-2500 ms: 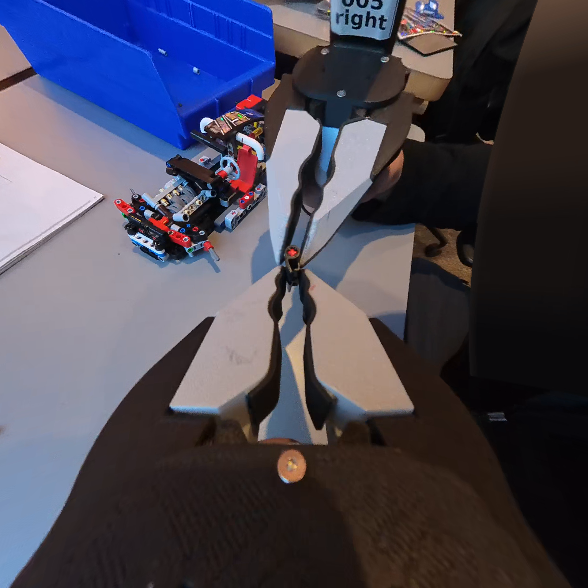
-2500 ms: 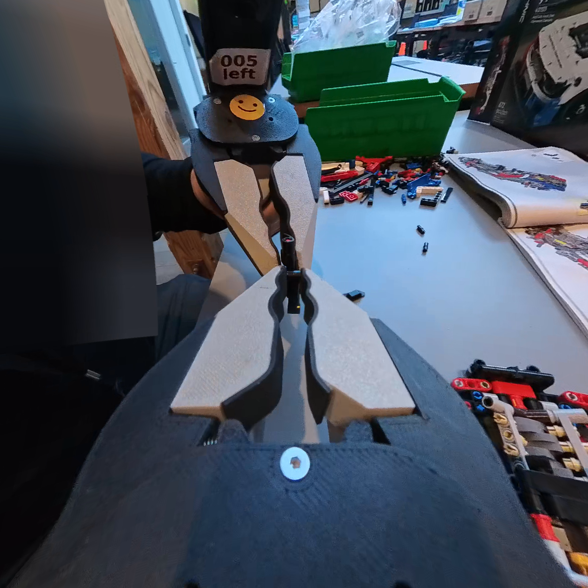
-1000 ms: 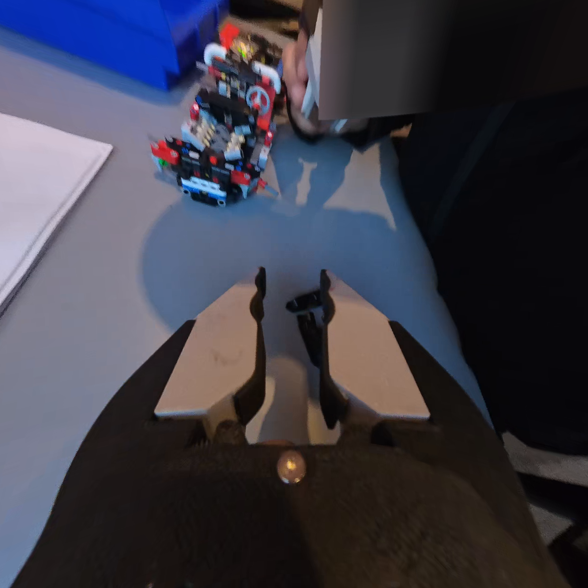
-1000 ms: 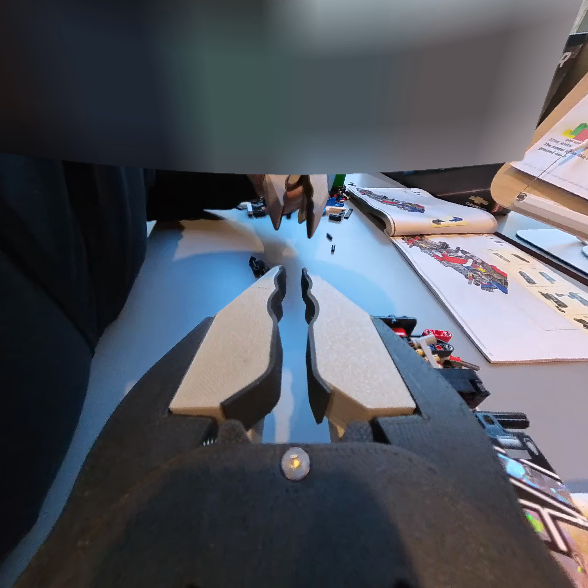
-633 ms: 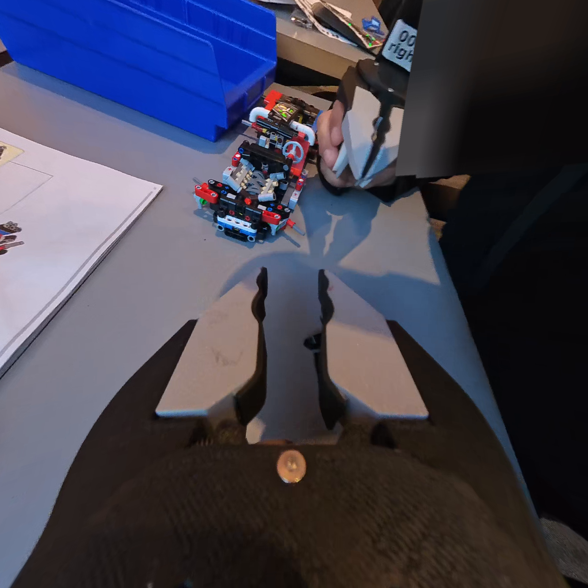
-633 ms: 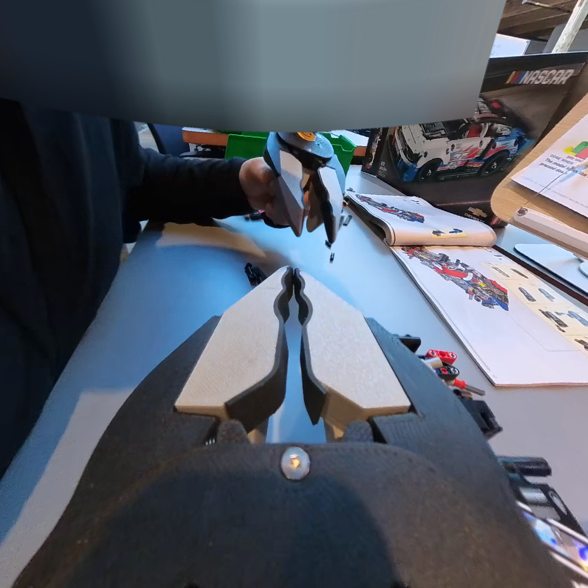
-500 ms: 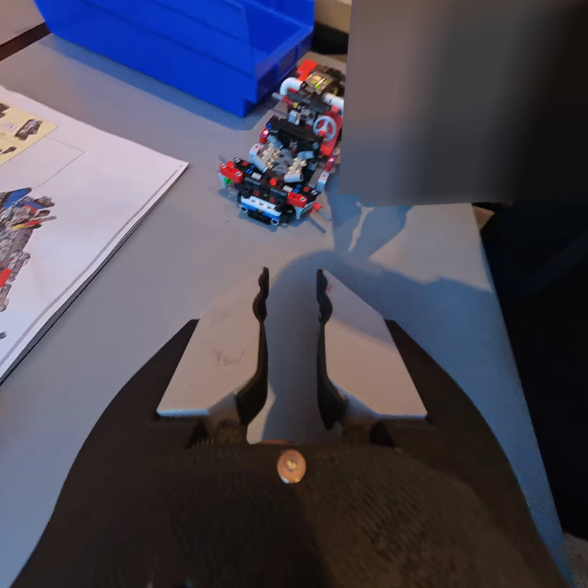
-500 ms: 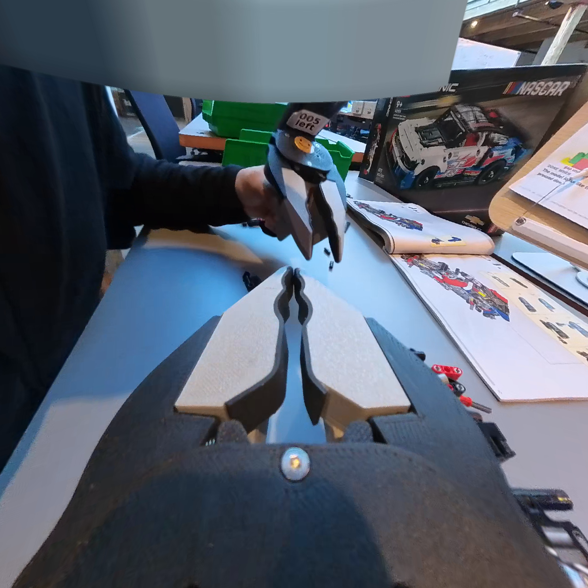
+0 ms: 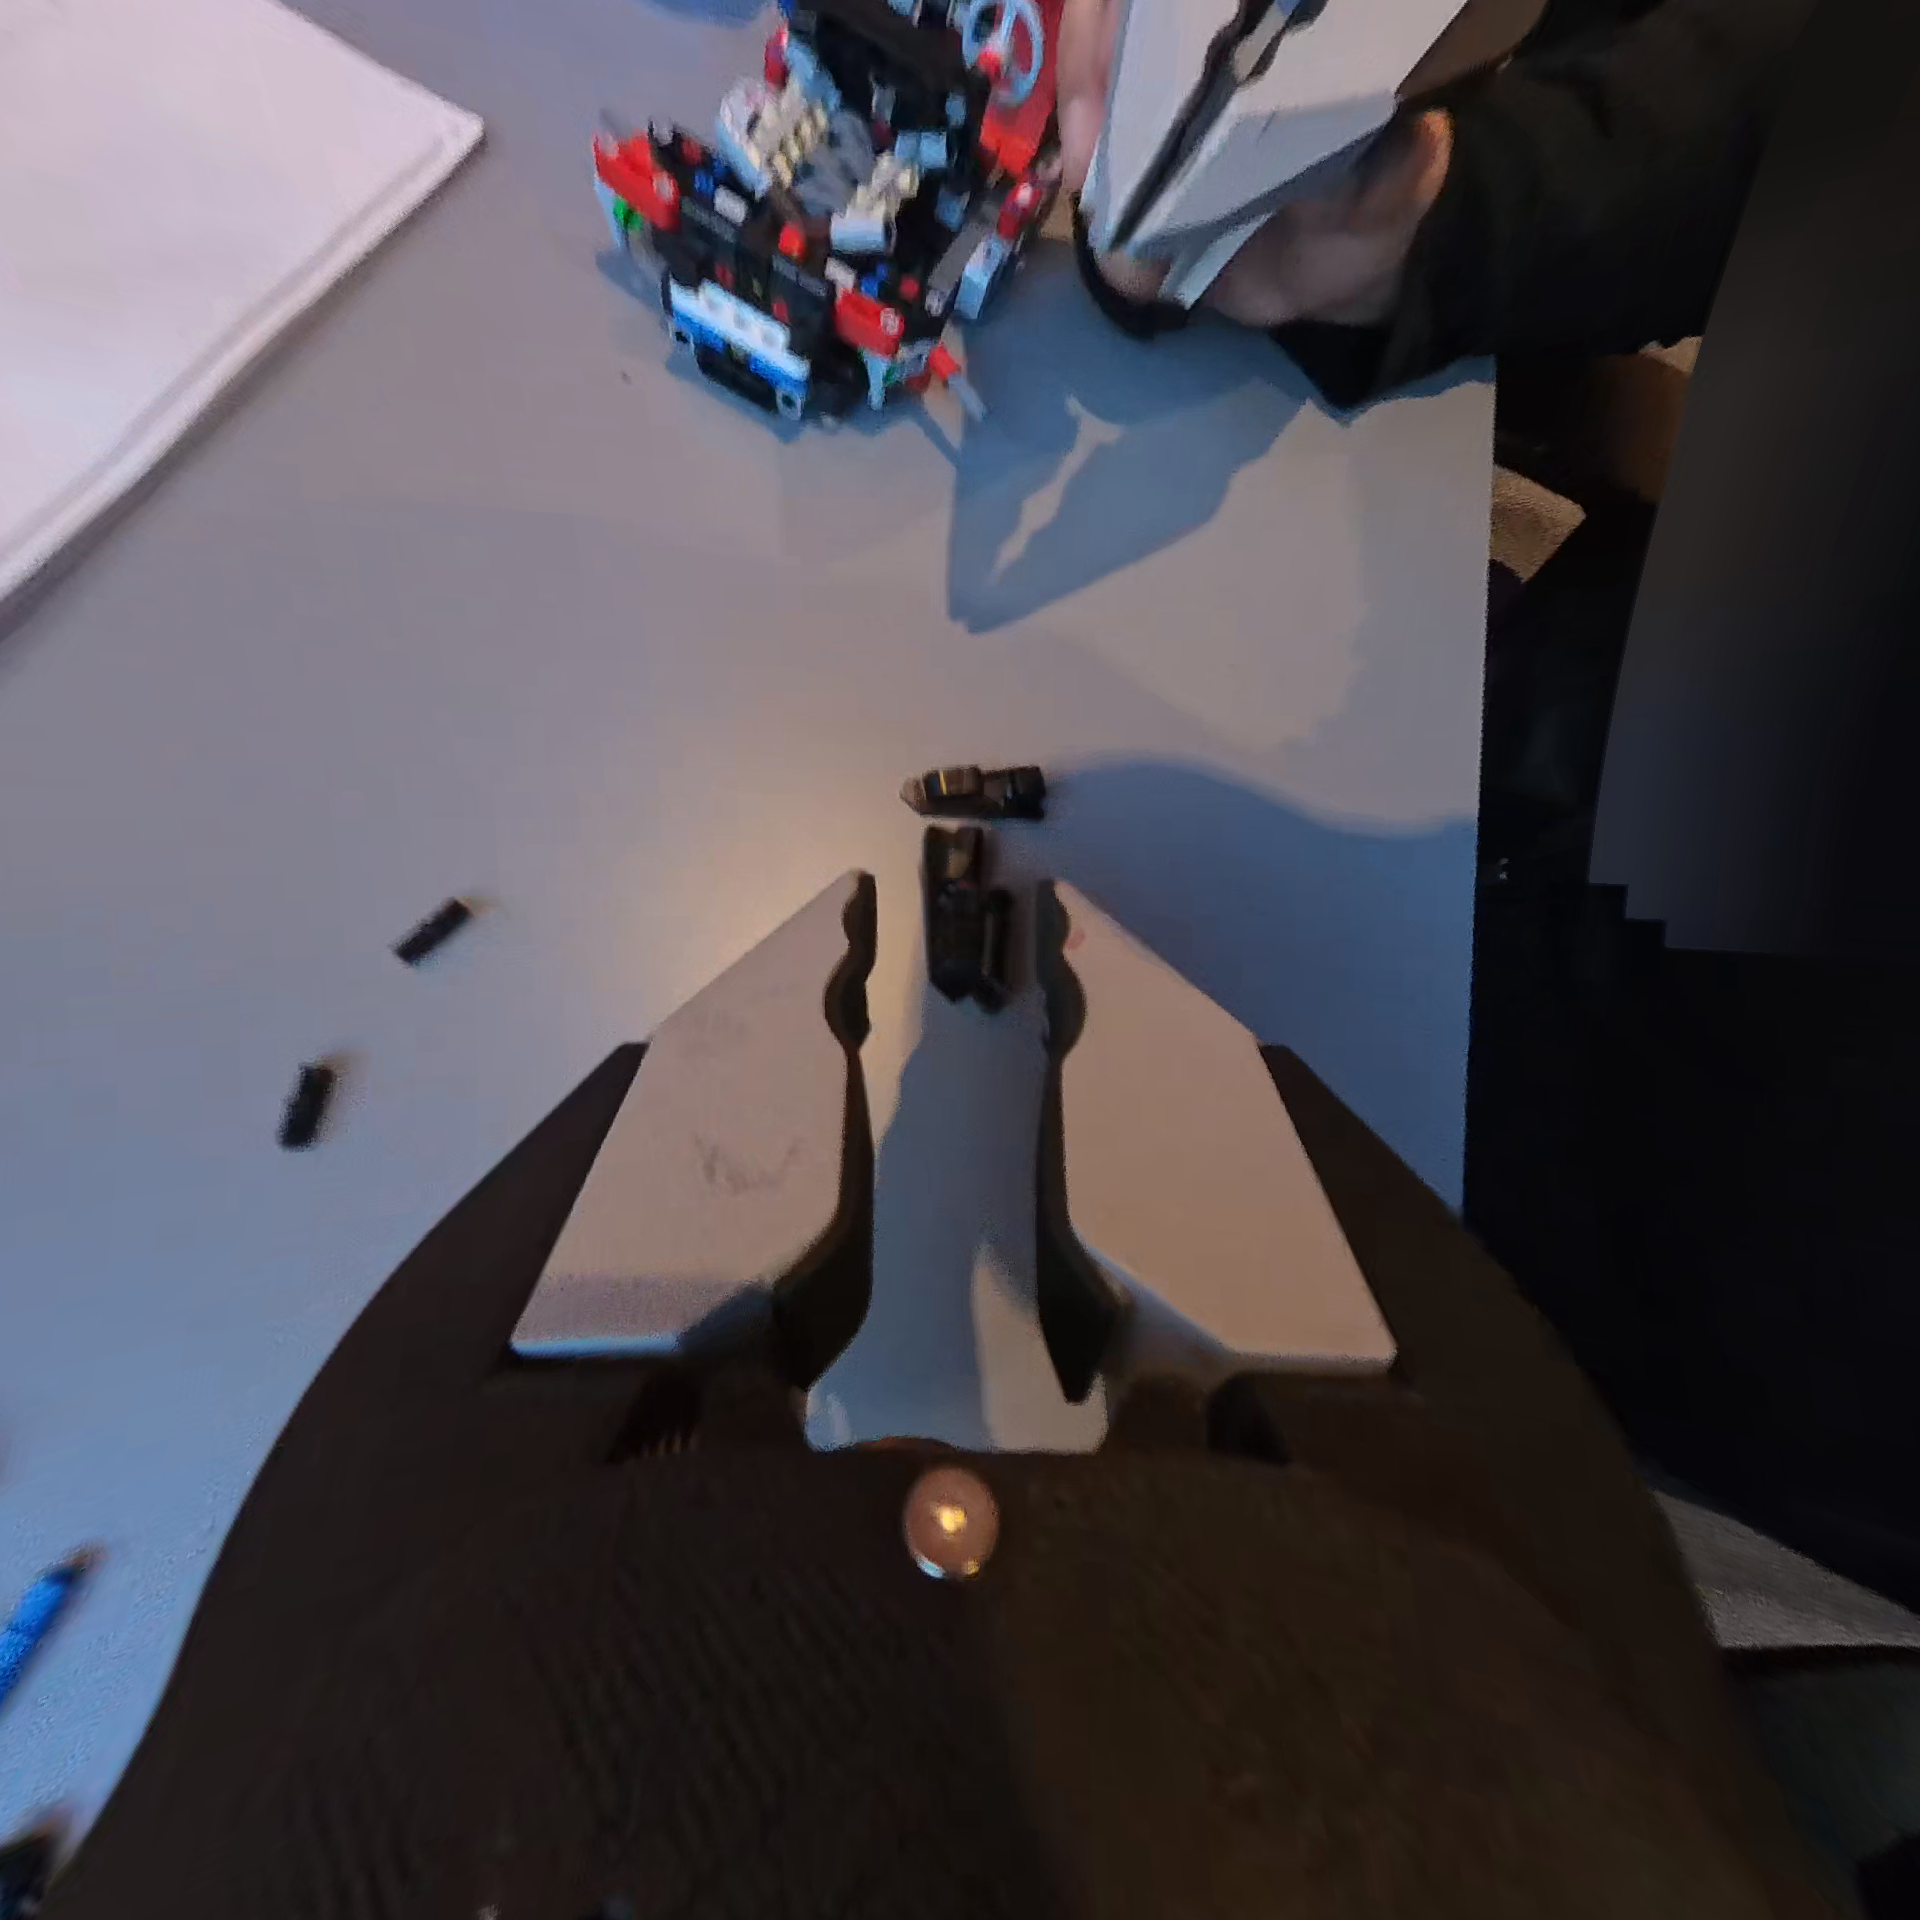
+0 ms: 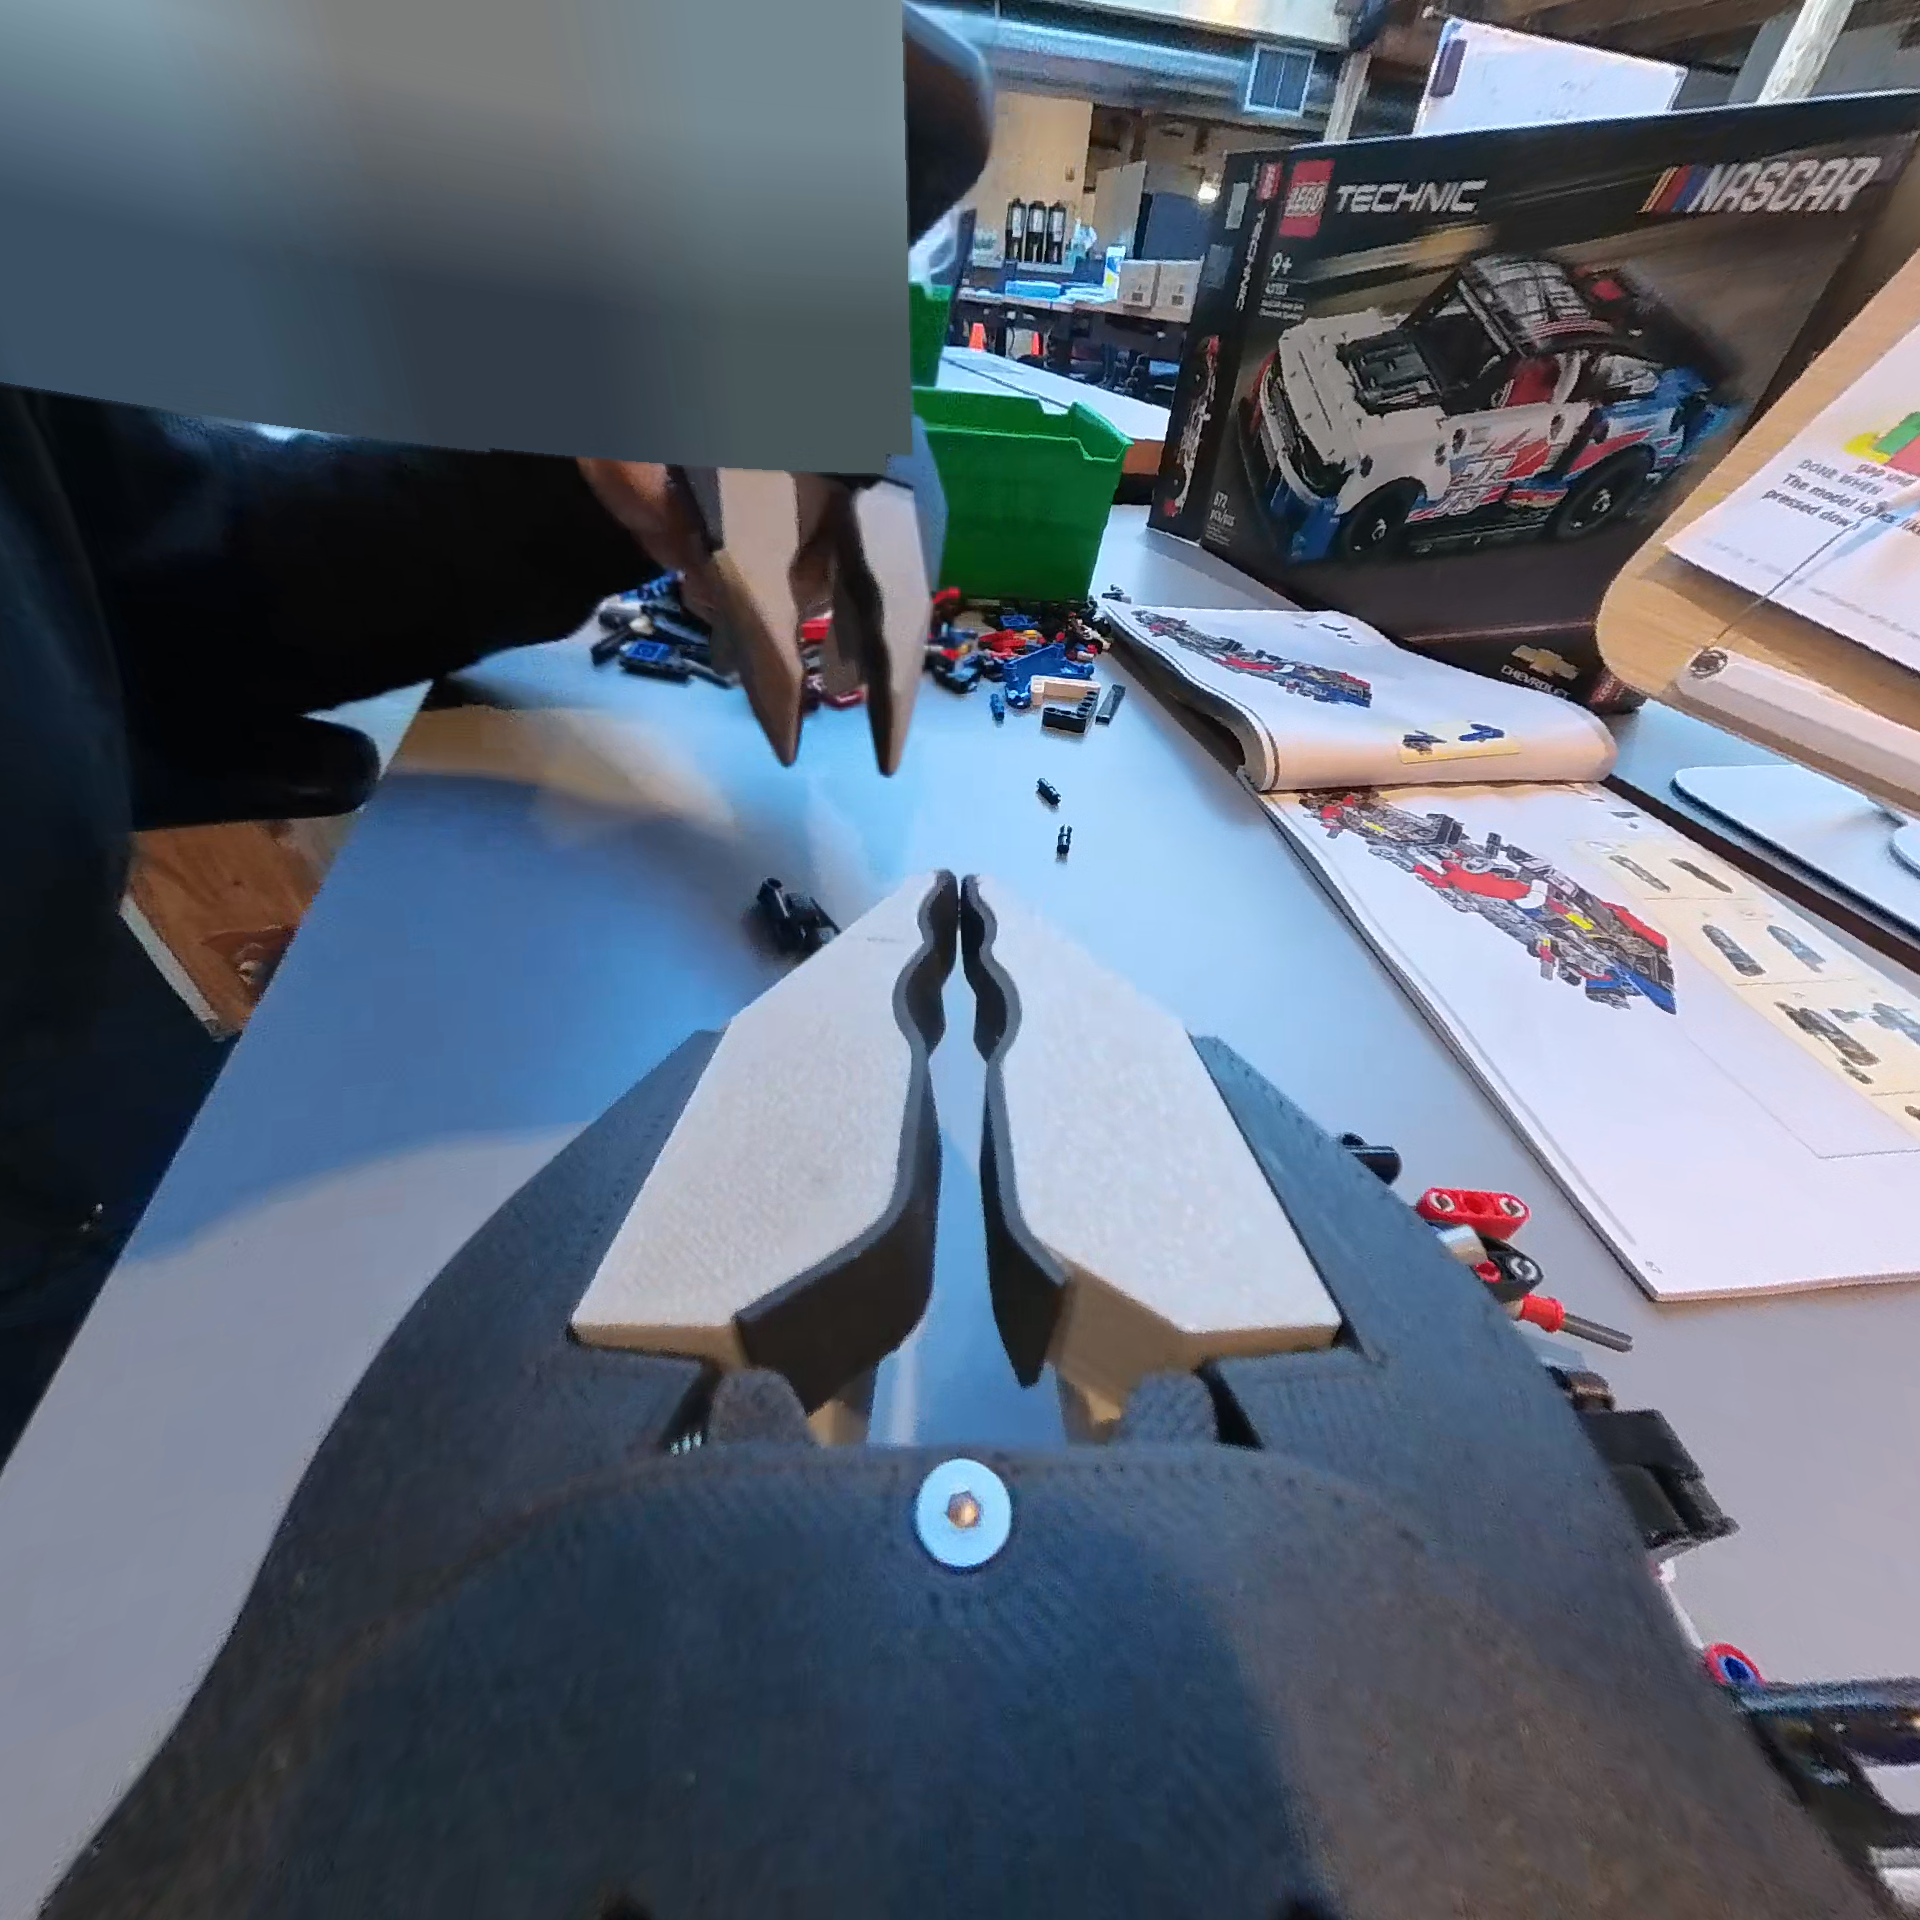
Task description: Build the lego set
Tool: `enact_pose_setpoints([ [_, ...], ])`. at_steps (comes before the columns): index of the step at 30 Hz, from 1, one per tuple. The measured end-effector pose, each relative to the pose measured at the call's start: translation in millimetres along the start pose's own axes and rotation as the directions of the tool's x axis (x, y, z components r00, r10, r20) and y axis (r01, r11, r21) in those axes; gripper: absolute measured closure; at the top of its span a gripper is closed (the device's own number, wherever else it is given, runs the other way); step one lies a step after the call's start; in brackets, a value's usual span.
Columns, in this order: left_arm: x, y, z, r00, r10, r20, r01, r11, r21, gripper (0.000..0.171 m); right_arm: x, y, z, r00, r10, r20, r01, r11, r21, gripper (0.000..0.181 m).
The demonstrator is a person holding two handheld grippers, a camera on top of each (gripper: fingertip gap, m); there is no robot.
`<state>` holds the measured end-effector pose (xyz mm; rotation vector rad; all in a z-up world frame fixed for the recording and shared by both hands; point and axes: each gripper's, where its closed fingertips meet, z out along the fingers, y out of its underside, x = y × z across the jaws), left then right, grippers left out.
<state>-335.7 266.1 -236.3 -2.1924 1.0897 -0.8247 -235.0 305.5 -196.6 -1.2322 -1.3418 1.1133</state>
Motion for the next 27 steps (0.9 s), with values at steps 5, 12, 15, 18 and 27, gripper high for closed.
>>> enact_pose_setpoints([
  [5, 14, 17, 15, 0.999, 0.007, 0.033, -0.005, 0.998, -0.055, 0.142, -8, 4, 6, 1.0, -0.018, 0.023, 0.019, 0.999, -0.03, 0.181],
  [12, 3, 41, 37, 0.958, 0.234, 0.166, -0.193, 0.954, -0.231, 0.148, -26, 9, 18, 0.994, -0.086, 0.062, 0.09, 0.993, -0.08, 0.181],
  [15, 8, 41, 39, 0.946, 0.287, 0.149, -0.25, 0.942, -0.226, 0.156, -27, 11, 21, 0.994, -0.09, 0.068, 0.096, 0.991, -0.096, 0.181],
  [18, 8, 38, 41, 0.929, 0.333, 0.162, -0.3, 0.934, -0.195, 0.159, -26, 14, 23, 0.995, -0.067, 0.071, 0.076, 0.99, -0.12, 0.181],
  [27, -12, 28, 42, 0.853, 0.444, 0.274, -0.405, 0.895, -0.188, 0.159, -24, 11, 21, 0.996, -0.048, 0.073, 0.055, 0.993, -0.1, 0.181],
])
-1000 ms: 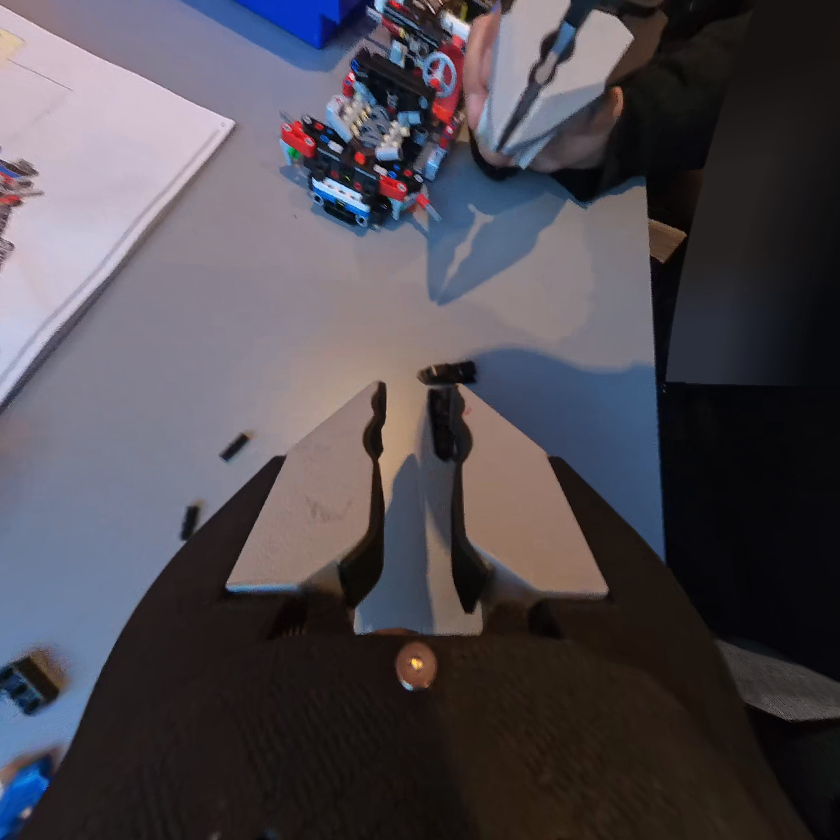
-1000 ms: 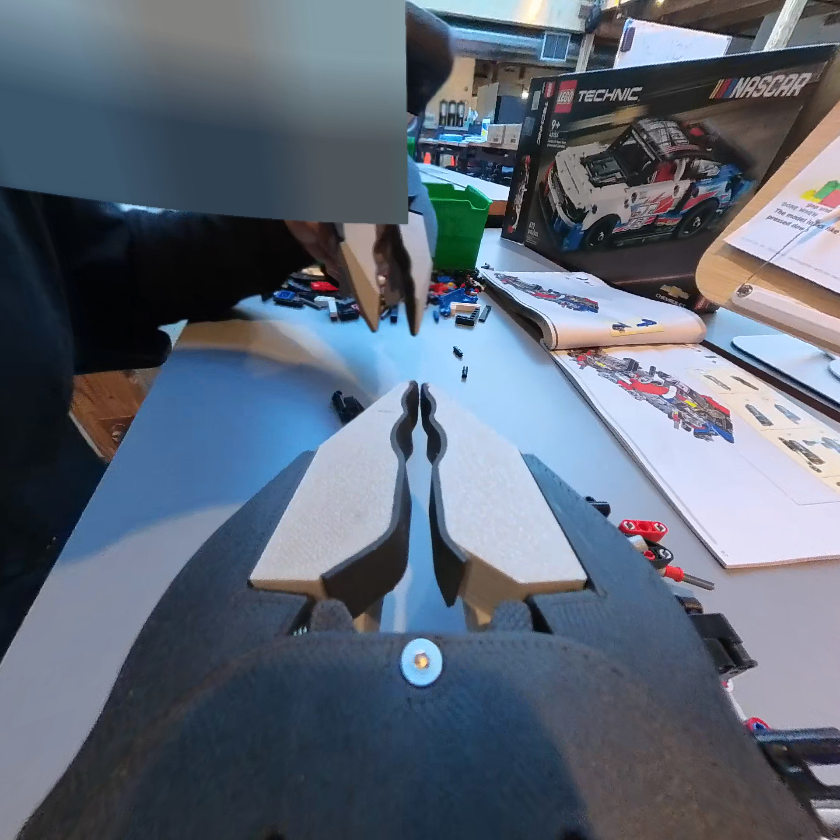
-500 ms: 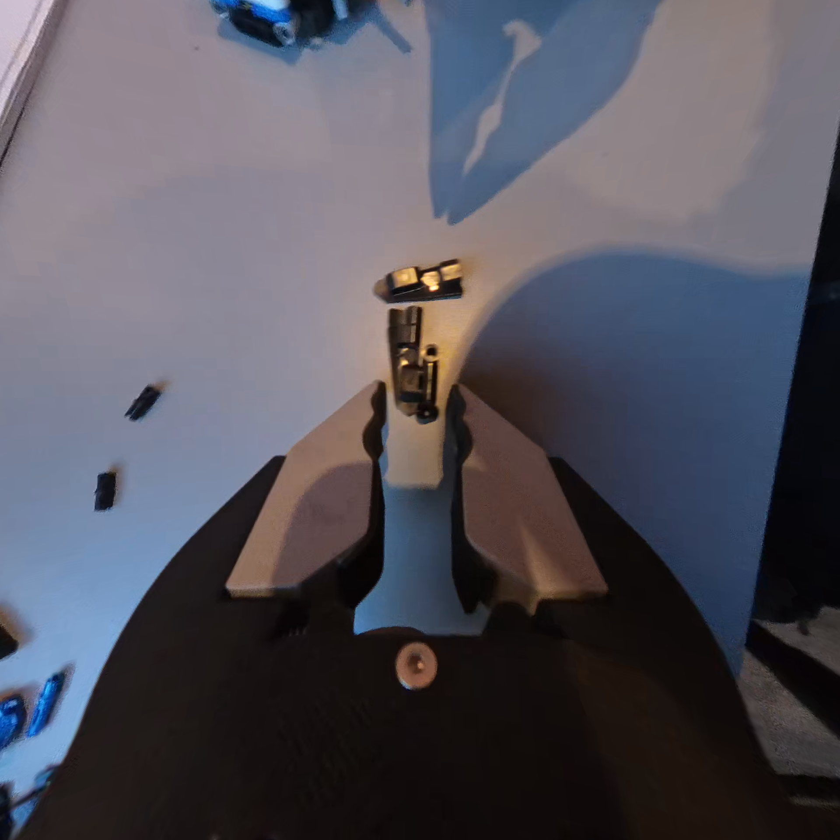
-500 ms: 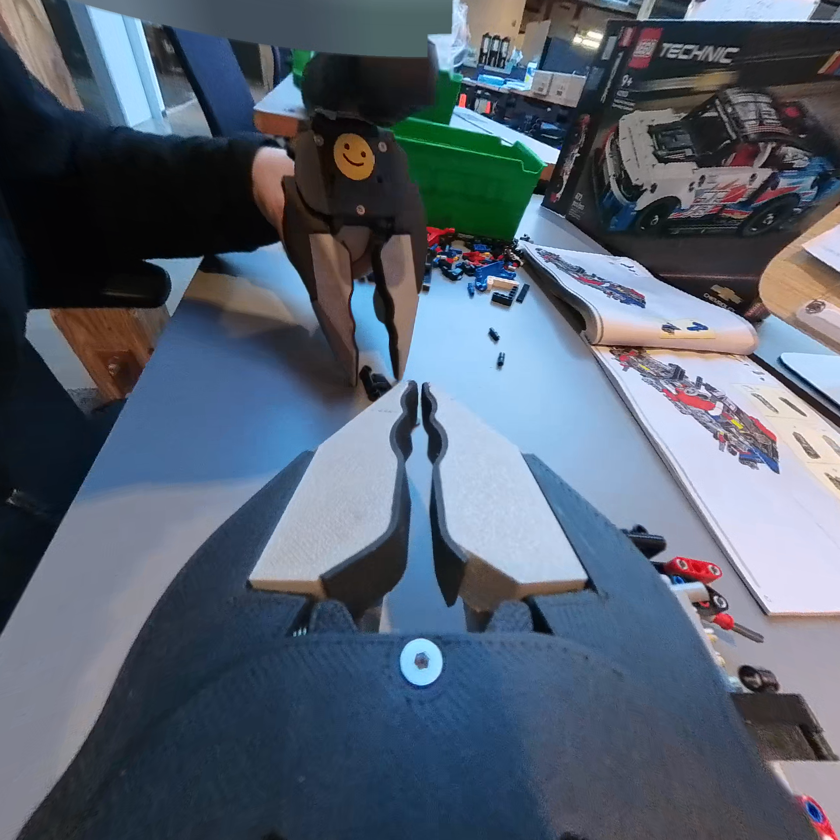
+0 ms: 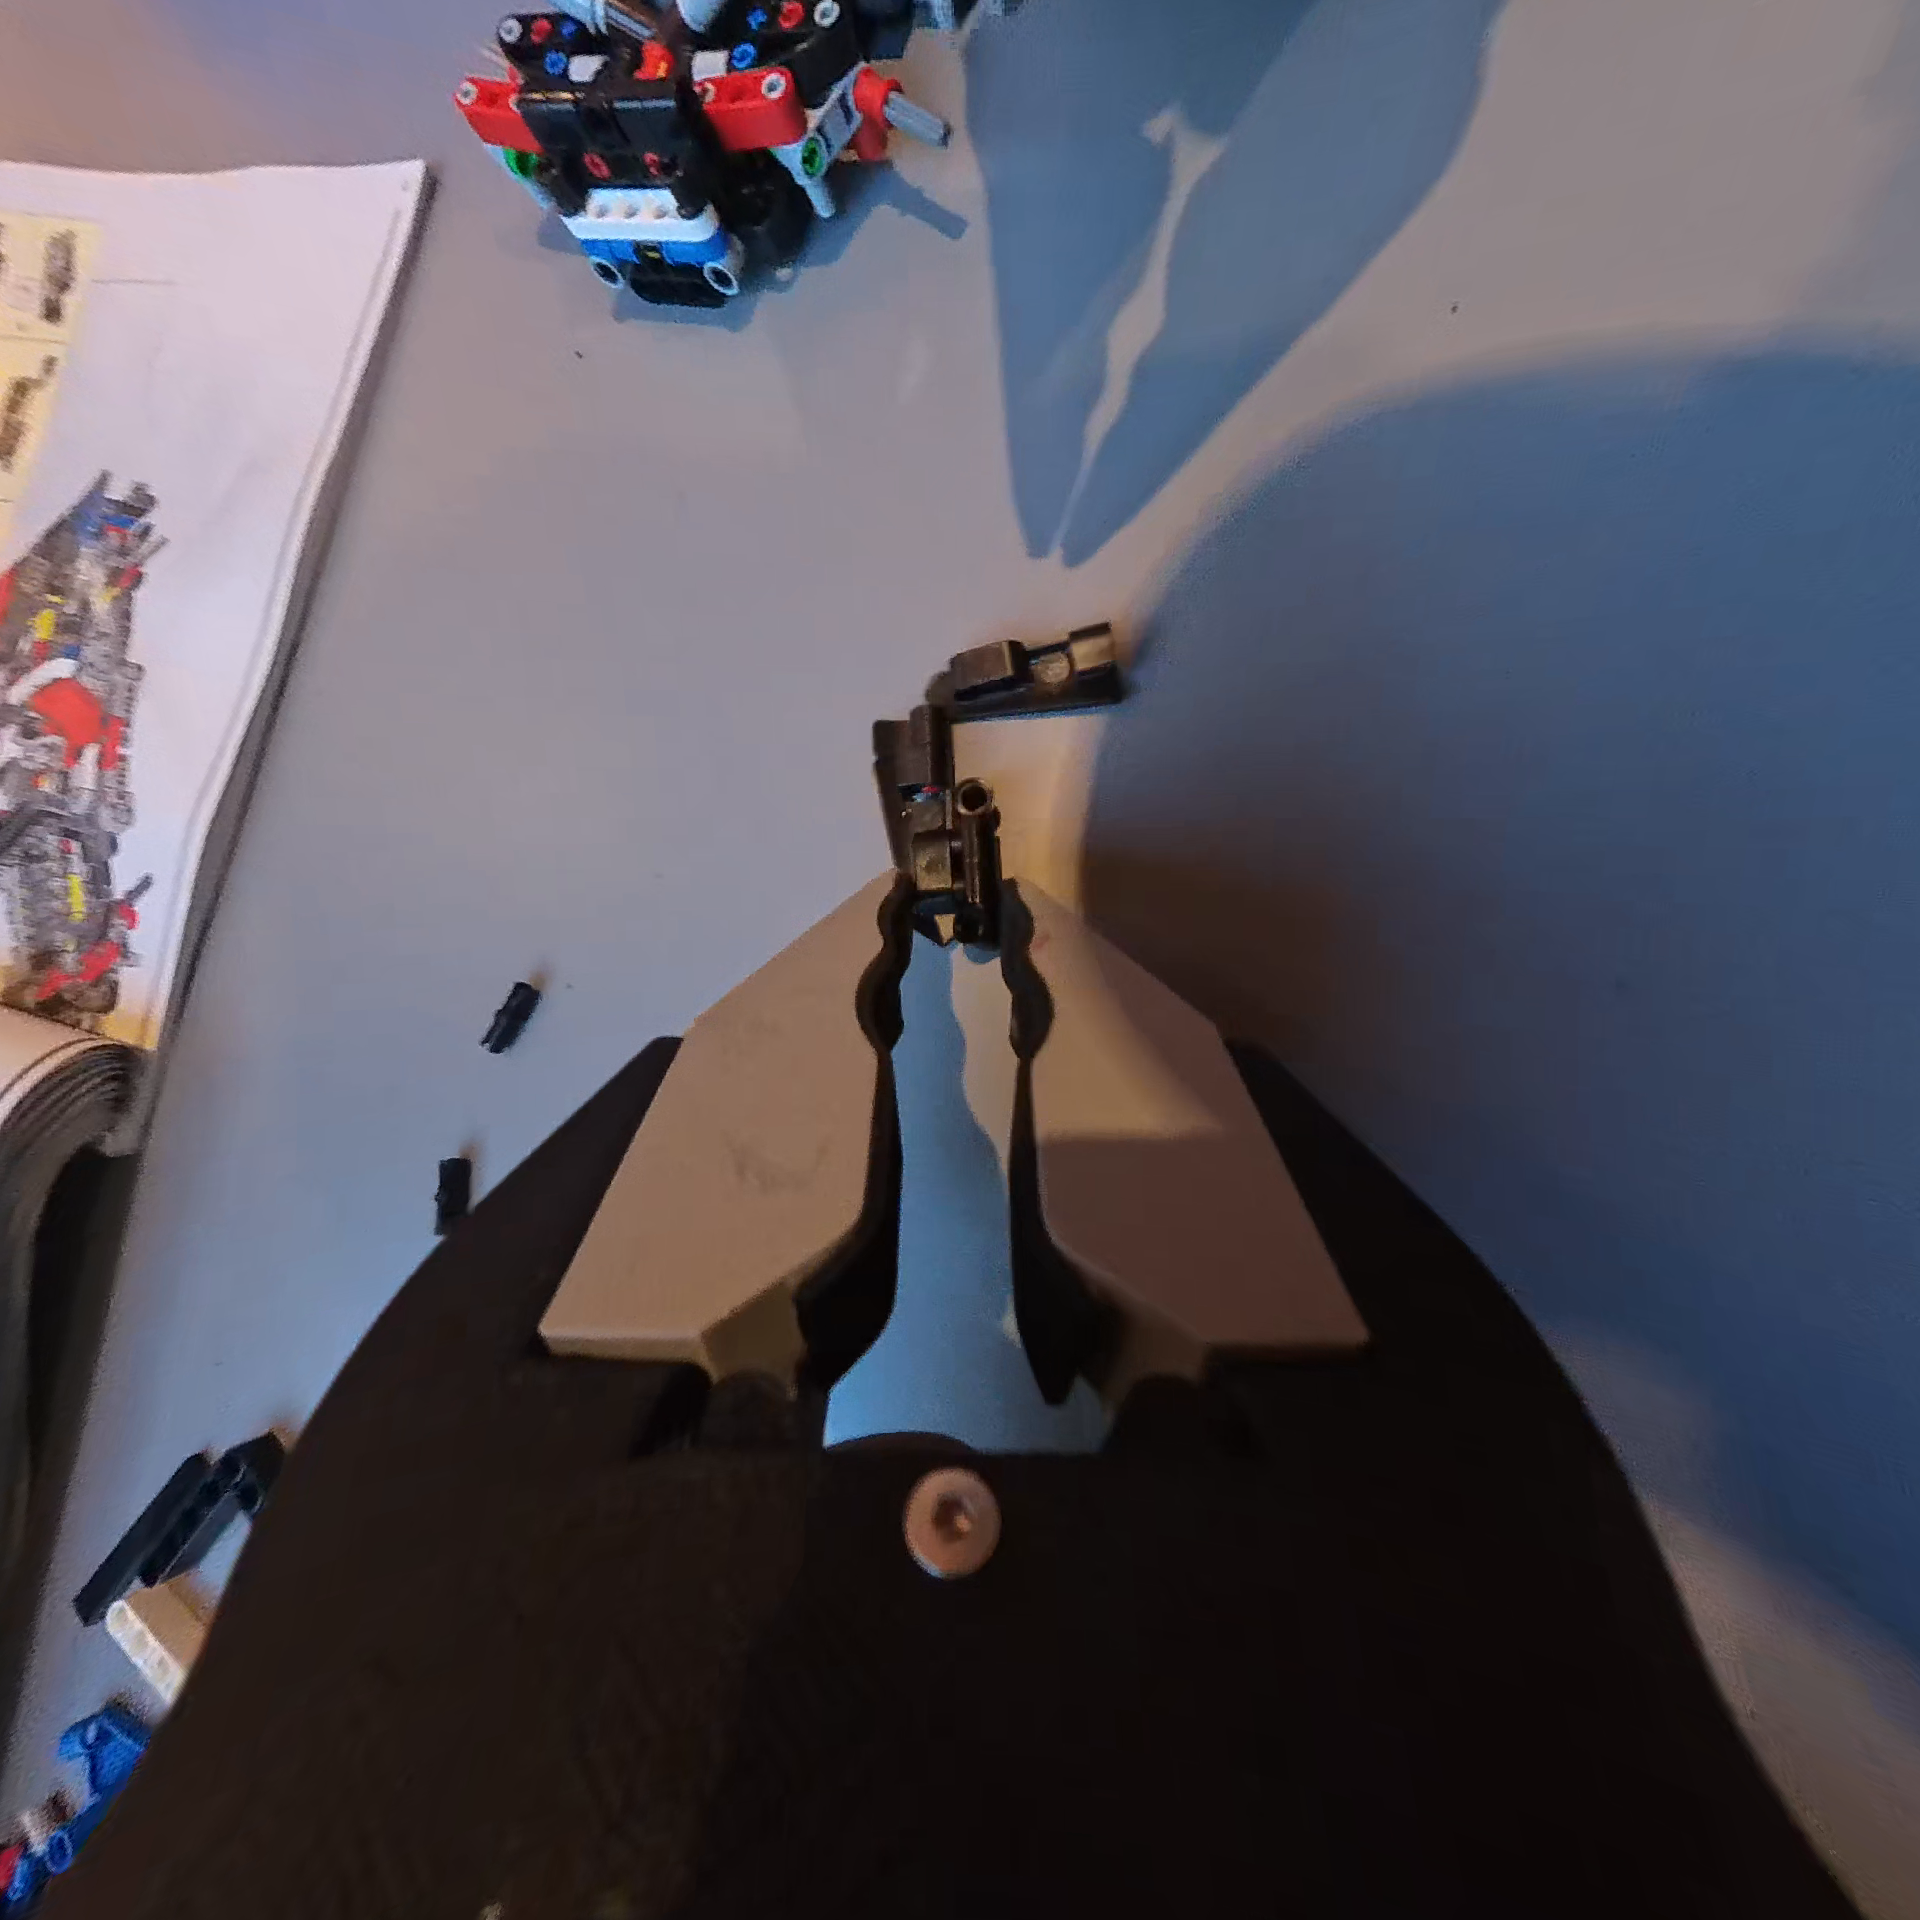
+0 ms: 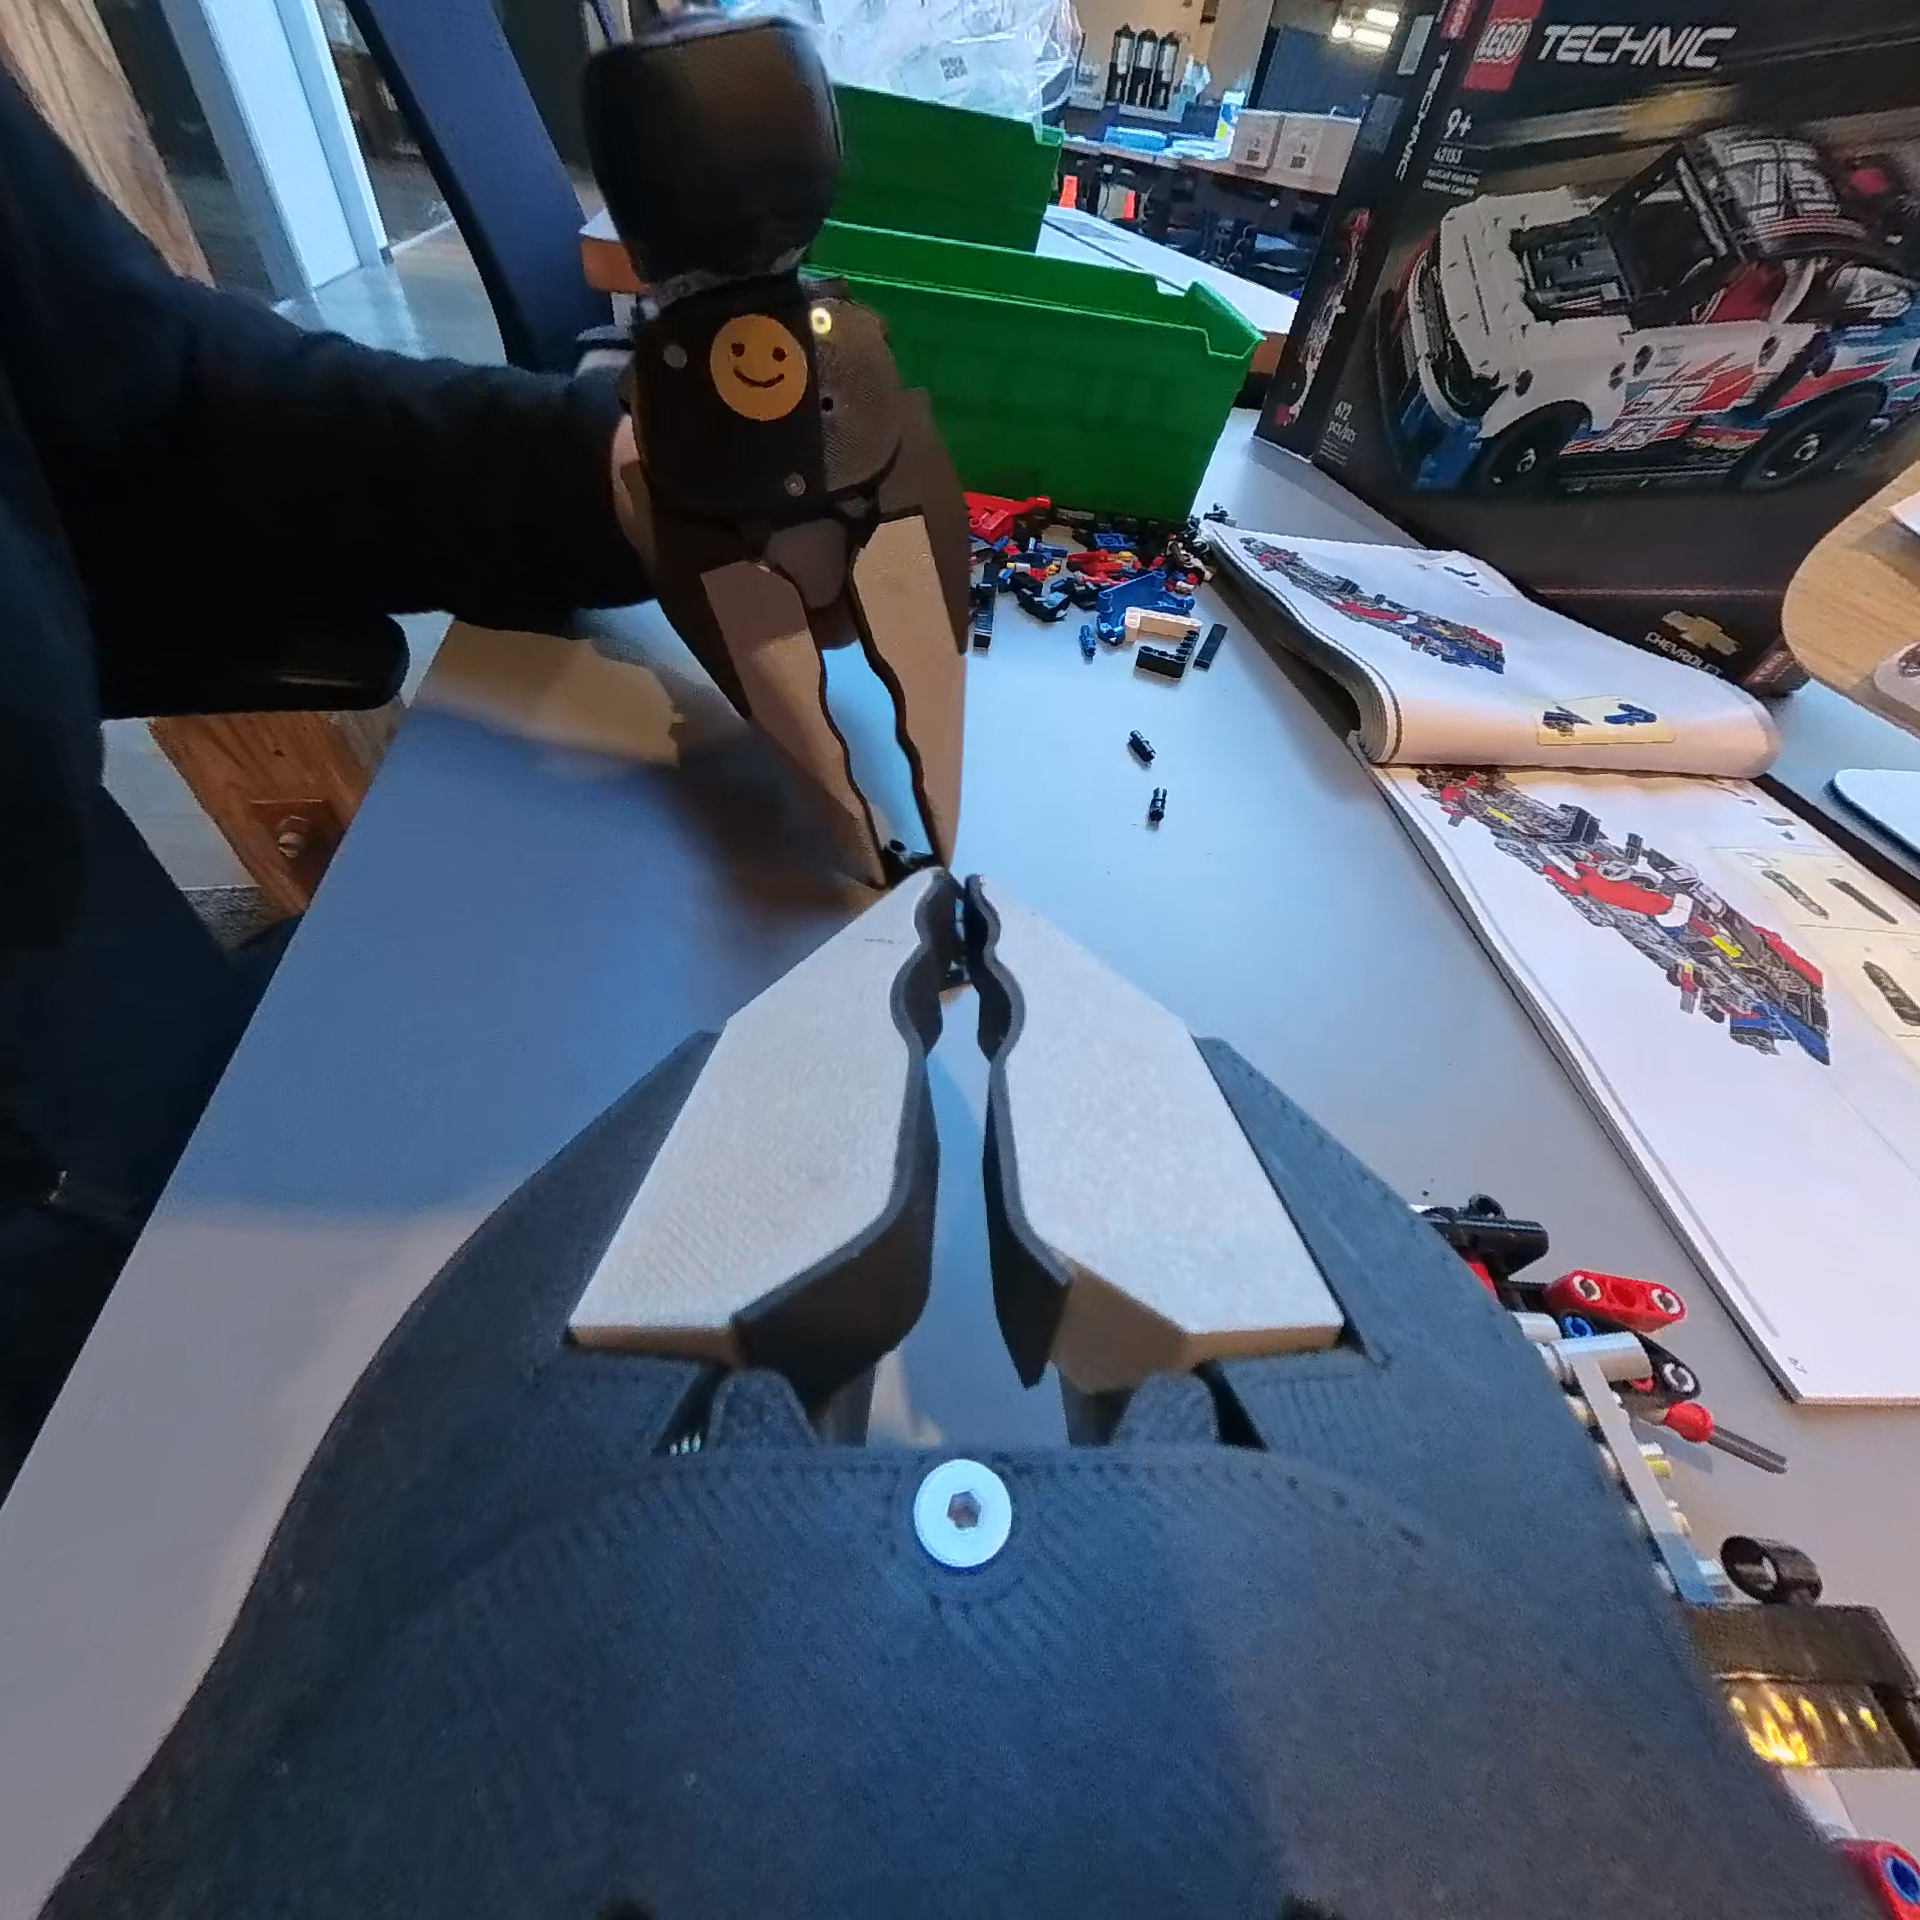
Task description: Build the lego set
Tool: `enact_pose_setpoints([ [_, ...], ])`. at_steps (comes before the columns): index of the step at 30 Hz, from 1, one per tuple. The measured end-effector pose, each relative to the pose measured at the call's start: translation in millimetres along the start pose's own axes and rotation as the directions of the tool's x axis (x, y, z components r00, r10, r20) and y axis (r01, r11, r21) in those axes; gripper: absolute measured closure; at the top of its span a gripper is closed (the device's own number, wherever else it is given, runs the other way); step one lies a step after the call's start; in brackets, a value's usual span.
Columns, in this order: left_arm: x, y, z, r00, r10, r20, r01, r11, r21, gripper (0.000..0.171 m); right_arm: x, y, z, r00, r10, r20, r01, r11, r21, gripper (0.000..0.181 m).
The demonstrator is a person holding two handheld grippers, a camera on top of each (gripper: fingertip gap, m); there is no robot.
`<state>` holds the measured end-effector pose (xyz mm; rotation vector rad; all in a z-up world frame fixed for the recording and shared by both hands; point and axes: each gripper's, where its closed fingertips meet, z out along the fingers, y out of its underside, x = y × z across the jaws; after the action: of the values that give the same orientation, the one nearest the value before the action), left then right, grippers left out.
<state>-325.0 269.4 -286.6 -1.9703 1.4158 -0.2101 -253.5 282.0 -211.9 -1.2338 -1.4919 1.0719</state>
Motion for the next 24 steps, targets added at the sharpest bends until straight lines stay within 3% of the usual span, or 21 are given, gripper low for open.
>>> enact_pose_setpoints([
  [9, -31, 2, 7, 0.975, 0.035, 0.22, -0.038, 0.999, 0.009, 0.159, -2, -1, -2, 0.999, 0.023, 0.031, -0.023, 1.0, 0.011, 0.181],
  [12, -45, 6, 7, 0.927, 0.152, 0.344, -0.138, 0.988, -0.065, 0.159, -1, -2, -4, 0.998, 0.039, 0.042, -0.04, 0.999, 0.022, 0.181],
  [16, -49, 4, 8, 0.876, 0.24, 0.419, -0.216, 0.971, -0.103, 0.159, -1, -4, -5, 0.998, 0.047, 0.051, -0.048, 0.998, 0.033, 0.181],
  [24, -60, -18, -5, 0.704, 0.387, 0.596, -0.374, 0.915, -0.152, 0.159, 4, 2, -6, 0.998, 0.063, 0.018, -0.063, 0.998, 0.0, 0.181],
])
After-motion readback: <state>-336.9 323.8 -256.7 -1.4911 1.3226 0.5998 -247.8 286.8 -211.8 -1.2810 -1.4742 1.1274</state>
